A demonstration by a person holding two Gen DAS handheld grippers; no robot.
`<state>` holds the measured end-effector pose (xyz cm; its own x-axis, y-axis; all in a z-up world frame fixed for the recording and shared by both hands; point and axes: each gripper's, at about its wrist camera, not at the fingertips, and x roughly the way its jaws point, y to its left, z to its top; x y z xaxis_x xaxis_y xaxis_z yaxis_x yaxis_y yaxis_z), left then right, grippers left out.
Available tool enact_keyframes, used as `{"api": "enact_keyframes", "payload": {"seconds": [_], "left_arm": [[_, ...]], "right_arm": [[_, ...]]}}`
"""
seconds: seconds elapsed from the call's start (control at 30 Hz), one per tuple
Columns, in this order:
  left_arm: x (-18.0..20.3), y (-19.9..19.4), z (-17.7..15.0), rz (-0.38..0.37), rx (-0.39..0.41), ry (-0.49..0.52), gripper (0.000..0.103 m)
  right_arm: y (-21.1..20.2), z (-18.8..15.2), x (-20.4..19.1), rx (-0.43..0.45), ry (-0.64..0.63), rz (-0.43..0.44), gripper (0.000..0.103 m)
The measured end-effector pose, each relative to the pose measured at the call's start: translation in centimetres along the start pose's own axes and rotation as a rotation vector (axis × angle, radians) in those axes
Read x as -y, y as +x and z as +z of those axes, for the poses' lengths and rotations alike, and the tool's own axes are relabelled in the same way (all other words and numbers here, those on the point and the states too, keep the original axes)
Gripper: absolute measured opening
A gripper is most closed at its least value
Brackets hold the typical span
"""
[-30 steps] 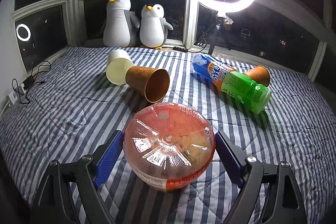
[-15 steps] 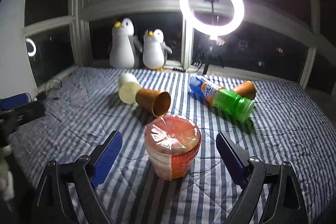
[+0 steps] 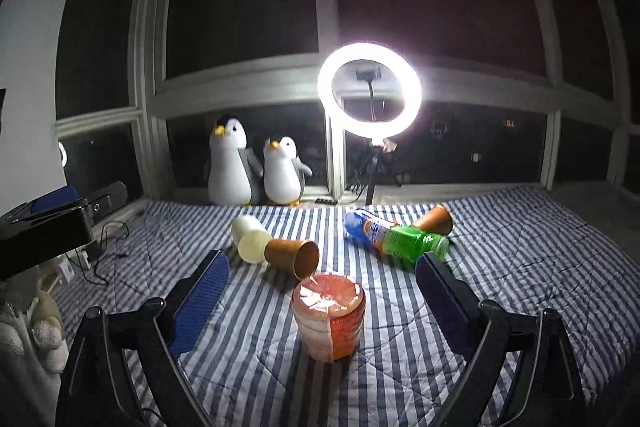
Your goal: Flip cup upside down
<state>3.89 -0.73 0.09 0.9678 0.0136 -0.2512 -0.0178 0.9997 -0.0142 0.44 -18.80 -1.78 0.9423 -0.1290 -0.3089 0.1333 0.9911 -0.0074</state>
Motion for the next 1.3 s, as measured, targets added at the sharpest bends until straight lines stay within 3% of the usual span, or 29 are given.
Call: {"api": "enact_keyframes", "payload": {"seconds": [0.2,1.3], "left_arm": [[-0.1,-1.8,0.1,0.005,0.063,-0.006,0.102],[0.6,0.1,-2.2,-0.006,-0.041,0.016,0.102]], "right_arm": [[-0.9,-0.1,-0.6,0.051,-0.007,-0.03,0.102],[-1.6,-0.5,-0.6,0.067,-0.004,-0.033,0.102]]}}
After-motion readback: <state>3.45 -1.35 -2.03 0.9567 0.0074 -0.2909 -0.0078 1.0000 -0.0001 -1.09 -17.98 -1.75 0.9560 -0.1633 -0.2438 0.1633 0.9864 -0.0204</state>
